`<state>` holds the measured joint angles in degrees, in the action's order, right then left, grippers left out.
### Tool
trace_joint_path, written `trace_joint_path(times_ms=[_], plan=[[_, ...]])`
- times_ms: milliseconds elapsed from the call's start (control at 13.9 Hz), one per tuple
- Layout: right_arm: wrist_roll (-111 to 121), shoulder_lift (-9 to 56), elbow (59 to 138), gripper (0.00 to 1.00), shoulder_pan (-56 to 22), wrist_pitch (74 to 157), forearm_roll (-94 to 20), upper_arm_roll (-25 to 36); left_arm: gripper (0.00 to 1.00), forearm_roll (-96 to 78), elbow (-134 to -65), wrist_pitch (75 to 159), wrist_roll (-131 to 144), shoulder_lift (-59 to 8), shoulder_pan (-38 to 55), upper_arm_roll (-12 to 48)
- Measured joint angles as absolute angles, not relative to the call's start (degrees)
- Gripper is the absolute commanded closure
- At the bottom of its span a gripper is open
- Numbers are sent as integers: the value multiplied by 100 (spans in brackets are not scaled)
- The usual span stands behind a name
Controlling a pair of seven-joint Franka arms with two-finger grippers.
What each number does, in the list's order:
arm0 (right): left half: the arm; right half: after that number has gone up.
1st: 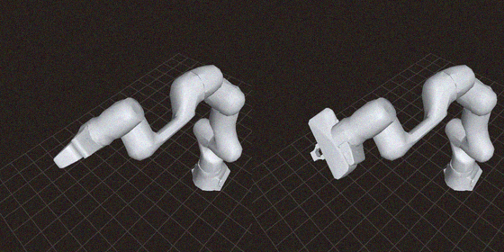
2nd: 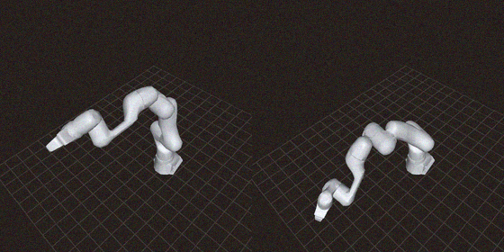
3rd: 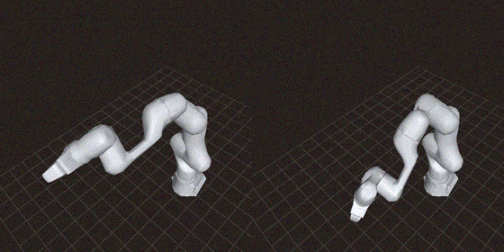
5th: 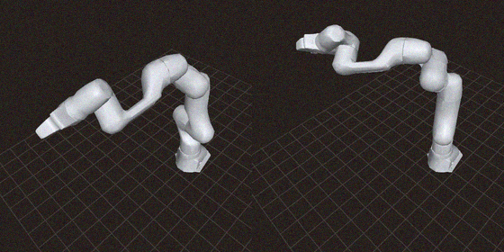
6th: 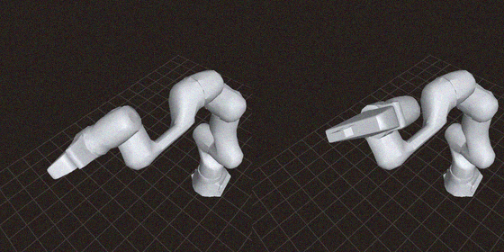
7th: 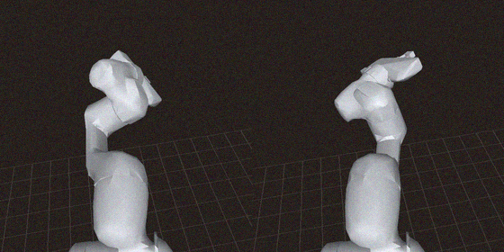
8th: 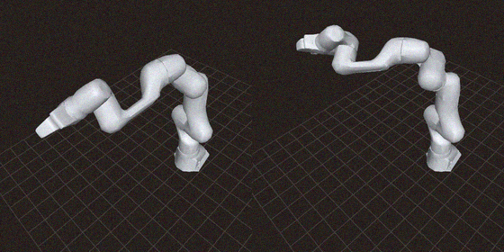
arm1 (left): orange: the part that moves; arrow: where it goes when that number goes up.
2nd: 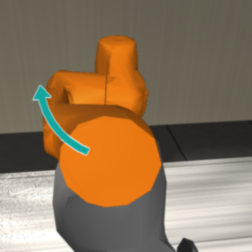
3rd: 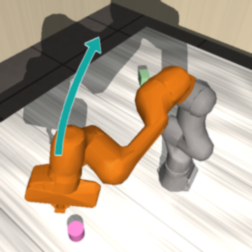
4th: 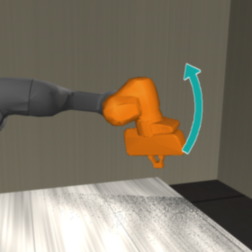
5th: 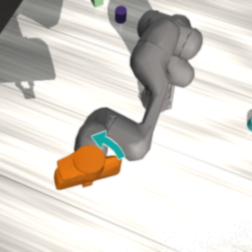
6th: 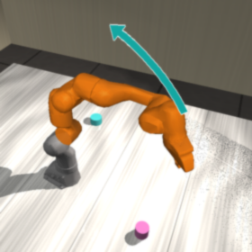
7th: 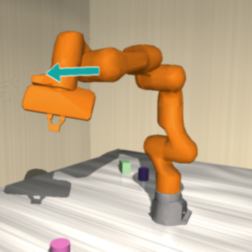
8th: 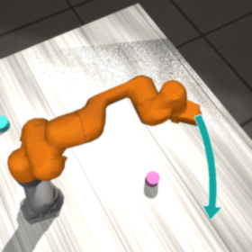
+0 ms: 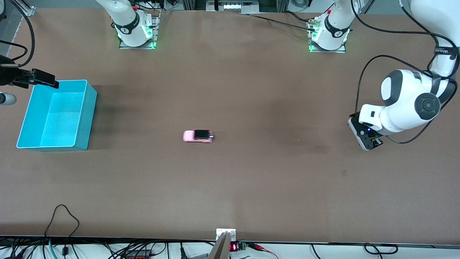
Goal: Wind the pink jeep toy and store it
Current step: 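Reach the right gripper to the jeep while the left gripper withdraws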
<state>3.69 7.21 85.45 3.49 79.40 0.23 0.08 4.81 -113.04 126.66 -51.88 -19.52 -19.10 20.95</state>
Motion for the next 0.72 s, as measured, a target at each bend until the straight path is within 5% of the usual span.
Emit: trace_joint_path(times_ms=[430, 717], plan=[[476, 914, 8638, 0, 347, 7717, 23, 2, 0, 478, -10784, 12697, -2140, -1961, -1817, 2010], [797, 894, 9286, 0, 320, 8385, 23, -39, 0, 478, -10441, 12514, -1025, -1961, -1767, 1704]])
